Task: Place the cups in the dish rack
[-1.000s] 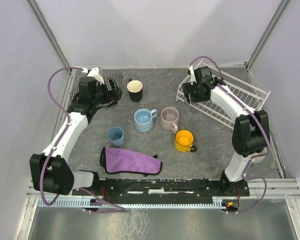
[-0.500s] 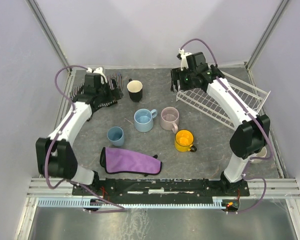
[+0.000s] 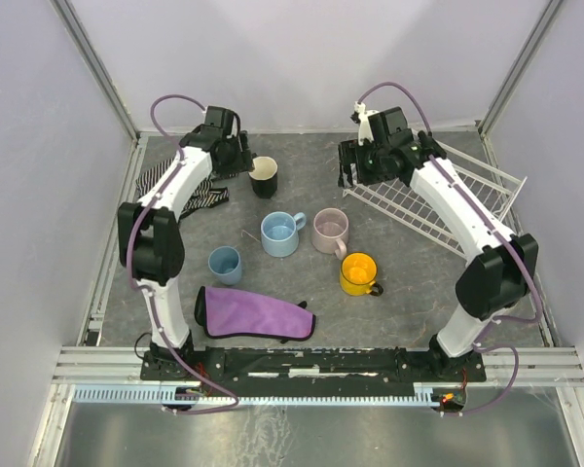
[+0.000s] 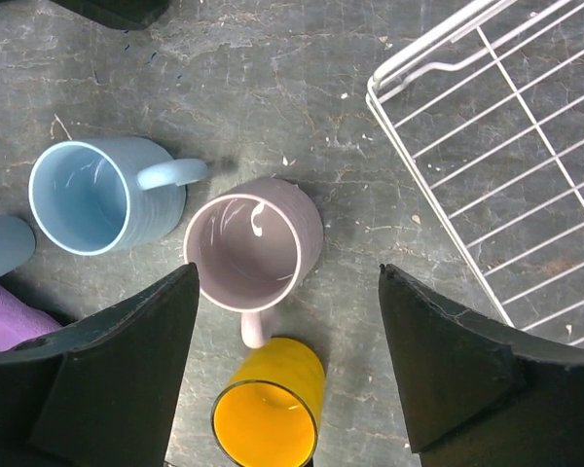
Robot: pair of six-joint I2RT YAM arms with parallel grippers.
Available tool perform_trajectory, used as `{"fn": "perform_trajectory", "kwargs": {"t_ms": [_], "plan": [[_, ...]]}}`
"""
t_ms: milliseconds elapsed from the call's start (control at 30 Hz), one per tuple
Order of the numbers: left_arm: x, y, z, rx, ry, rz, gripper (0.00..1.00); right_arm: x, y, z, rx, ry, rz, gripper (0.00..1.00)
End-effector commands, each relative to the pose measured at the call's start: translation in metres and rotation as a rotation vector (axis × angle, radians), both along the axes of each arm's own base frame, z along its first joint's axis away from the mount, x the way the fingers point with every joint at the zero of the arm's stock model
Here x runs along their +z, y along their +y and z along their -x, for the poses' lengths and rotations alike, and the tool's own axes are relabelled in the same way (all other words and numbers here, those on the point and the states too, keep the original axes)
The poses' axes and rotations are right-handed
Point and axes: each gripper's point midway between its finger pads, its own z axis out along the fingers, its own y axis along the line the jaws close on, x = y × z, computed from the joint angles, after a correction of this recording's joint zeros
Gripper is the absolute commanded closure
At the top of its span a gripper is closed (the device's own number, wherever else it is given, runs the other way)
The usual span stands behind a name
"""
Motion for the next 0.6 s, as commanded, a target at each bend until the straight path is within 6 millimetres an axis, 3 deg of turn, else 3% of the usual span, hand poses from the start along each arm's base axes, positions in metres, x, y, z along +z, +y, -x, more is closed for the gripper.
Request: {"fn": "perform_trajectory", "kwargs": {"t_ms": [0,233,400,567], "plan": [[0.015,-0.004,-0.012,0.028,0.008,-0.031,0.31,0.023,-0.009,0.006,-0.019,-0.07,-0.001,0.17],[0.0,-0.024,-0.029,0.018,0.038,-0.034,0.32,0.022,-0.014,0.01,-0.015,-0.068,0.016,0.16],[-0.018,-0.031,-0.026,0.015,0.088,-0.066,0.33,0.019,-0.016,0.011,-0.016,-0.063,0.034,0.16],[-0.033,-0.029,-0.02,0.02,0.127,-0.11,0.48,0.015,-0.014,0.01,-0.017,-0.053,0.024,0.16]]}}
